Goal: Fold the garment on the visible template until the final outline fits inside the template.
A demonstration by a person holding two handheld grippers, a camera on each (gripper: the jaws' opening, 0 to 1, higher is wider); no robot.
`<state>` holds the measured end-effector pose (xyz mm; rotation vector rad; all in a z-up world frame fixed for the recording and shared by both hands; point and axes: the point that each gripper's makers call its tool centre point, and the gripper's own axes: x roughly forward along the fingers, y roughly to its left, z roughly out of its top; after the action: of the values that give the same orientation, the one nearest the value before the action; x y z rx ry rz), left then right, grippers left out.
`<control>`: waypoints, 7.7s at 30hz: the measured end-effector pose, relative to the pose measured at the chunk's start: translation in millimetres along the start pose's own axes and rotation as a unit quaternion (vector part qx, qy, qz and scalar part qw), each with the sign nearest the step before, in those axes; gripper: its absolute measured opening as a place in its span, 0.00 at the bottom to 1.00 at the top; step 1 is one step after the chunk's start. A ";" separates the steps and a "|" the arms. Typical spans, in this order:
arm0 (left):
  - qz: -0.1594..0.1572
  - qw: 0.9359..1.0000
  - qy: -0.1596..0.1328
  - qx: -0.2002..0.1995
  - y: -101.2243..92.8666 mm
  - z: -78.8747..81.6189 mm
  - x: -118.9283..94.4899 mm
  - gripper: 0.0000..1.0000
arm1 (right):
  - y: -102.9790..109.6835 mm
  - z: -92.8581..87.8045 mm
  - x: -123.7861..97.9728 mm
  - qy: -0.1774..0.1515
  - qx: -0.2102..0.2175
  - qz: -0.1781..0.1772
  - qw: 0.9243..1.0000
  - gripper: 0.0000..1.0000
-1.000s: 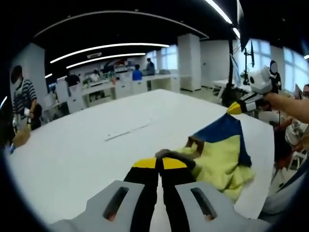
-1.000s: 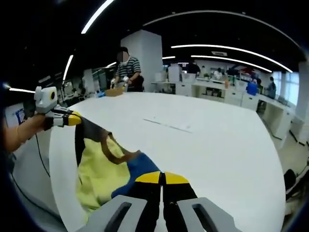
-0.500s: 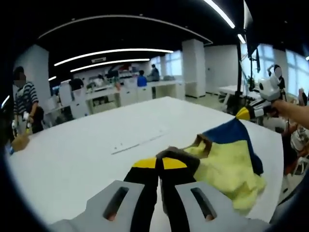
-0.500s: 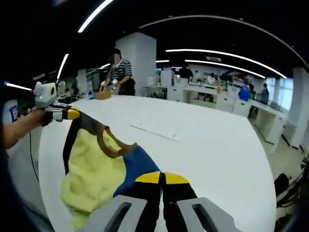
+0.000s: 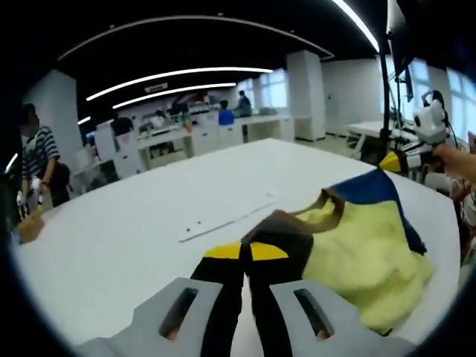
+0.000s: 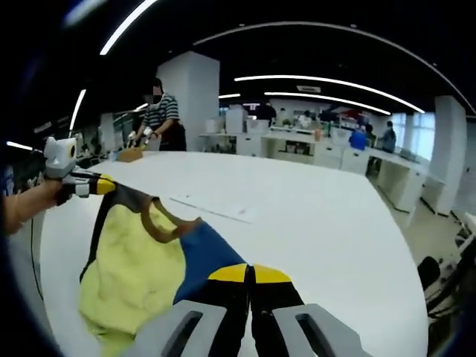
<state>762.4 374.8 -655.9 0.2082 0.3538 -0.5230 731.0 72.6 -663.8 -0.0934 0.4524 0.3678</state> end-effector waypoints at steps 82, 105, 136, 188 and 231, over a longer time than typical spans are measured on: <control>-0.036 0.997 0.057 -0.022 -55.2 -76.2 -60.4 0.65 | 43.1 -75.5 -38.7 0.111 0.068 0.100 0.986 0.57; -0.006 0.993 0.072 -0.092 -103.5 -125.2 -82.3 0.49 | 52.9 -132.4 -78.1 0.122 0.091 0.085 0.985 0.50; 0.040 0.984 0.109 -0.134 -131.2 -149.1 -75.1 0.23 | 50.7 -169.3 -63.8 0.106 0.052 0.029 0.993 0.01; 0.001 0.971 0.147 -0.189 -79.8 -137.0 -143.4 0.00 | 65.6 -117.2 -95.0 0.066 -0.060 0.040 0.995 0.00; 0.065 0.965 0.185 -0.176 -76.2 -179.9 -178.6 0.33 | 32.5 -127.0 -102.8 0.069 0.071 0.038 0.994 0.25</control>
<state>528.8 441.3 -761.1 -0.0183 0.7841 -0.2819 581.2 47.8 -732.3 0.0366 0.6184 0.4035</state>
